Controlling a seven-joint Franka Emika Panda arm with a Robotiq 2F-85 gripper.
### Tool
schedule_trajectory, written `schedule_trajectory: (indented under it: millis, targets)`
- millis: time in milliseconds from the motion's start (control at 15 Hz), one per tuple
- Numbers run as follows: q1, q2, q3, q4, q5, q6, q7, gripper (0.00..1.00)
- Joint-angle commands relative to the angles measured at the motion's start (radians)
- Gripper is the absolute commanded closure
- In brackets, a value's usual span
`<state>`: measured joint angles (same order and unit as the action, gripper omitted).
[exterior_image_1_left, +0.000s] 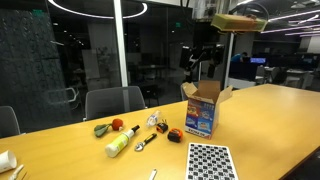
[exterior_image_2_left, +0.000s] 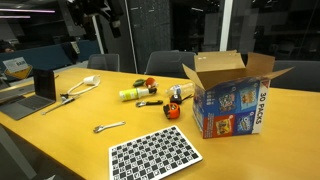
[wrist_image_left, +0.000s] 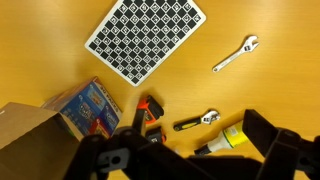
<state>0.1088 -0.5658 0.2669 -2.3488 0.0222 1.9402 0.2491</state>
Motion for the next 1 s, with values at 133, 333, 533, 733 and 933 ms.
schedule_trajectory:
  millis: [133, 333, 533, 733, 933]
  targets:
    - [-0.006, 0.152, 0.027, 0.073, 0.008, 0.038, 0.135, 0.0]
    - [-0.003, 0.302, 0.053, 0.153, 0.025, 0.074, 0.259, 0.0]
    - [0.012, 0.47, 0.069, 0.258, 0.026, 0.088, 0.375, 0.0]
    - [0.05, 0.638, 0.055, 0.383, 0.034, 0.086, 0.48, 0.0]
    - [0.092, 0.772, 0.027, 0.499, 0.082, 0.097, 0.552, 0.0]
